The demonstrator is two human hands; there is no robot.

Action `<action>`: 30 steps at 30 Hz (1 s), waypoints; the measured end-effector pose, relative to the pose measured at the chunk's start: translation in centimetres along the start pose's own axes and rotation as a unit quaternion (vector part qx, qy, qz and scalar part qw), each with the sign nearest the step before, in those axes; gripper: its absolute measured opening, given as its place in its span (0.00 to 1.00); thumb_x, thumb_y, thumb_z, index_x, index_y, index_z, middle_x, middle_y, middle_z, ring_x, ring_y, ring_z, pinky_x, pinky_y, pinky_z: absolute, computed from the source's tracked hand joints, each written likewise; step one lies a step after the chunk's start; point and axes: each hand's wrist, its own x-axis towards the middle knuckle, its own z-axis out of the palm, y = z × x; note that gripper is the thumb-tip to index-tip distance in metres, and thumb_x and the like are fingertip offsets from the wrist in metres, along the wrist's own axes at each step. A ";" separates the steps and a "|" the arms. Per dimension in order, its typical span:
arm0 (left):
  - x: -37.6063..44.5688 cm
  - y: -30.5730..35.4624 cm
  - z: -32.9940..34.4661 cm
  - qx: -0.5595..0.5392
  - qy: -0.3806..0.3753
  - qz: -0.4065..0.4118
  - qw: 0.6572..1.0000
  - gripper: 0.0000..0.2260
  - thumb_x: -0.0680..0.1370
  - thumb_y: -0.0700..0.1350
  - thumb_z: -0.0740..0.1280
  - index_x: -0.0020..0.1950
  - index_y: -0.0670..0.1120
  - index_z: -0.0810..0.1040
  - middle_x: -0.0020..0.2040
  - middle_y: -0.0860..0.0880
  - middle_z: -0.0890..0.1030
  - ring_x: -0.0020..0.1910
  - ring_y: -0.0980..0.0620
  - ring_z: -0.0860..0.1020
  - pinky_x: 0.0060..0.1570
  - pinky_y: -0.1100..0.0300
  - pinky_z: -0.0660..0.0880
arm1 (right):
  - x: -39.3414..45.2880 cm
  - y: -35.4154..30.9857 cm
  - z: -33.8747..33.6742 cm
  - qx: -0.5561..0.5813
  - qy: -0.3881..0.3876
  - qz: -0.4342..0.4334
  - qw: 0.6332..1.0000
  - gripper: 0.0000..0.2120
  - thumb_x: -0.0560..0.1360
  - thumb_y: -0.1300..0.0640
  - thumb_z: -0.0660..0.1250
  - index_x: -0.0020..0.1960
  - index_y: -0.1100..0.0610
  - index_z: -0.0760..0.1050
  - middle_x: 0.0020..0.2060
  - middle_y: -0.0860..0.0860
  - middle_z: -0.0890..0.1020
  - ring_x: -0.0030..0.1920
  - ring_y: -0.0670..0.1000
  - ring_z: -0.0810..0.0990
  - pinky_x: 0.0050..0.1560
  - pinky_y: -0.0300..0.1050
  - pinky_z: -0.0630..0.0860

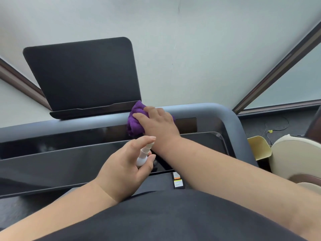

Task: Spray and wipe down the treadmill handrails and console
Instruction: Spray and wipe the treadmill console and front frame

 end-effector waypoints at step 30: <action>-0.7 -0.1 -0.3 -0.026 -0.011 0.001 1.000 0.21 0.77 0.52 0.66 0.68 0.60 0.66 0.44 0.60 0.78 0.38 0.63 0.75 0.43 0.65 0.74 | -0.3 4.3 -1.3 -0.011 0.028 0.082 0.996 0.21 0.76 0.49 0.63 0.69 0.43 0.69 0.66 0.50 0.71 0.61 0.58 0.69 0.61 0.53 0.68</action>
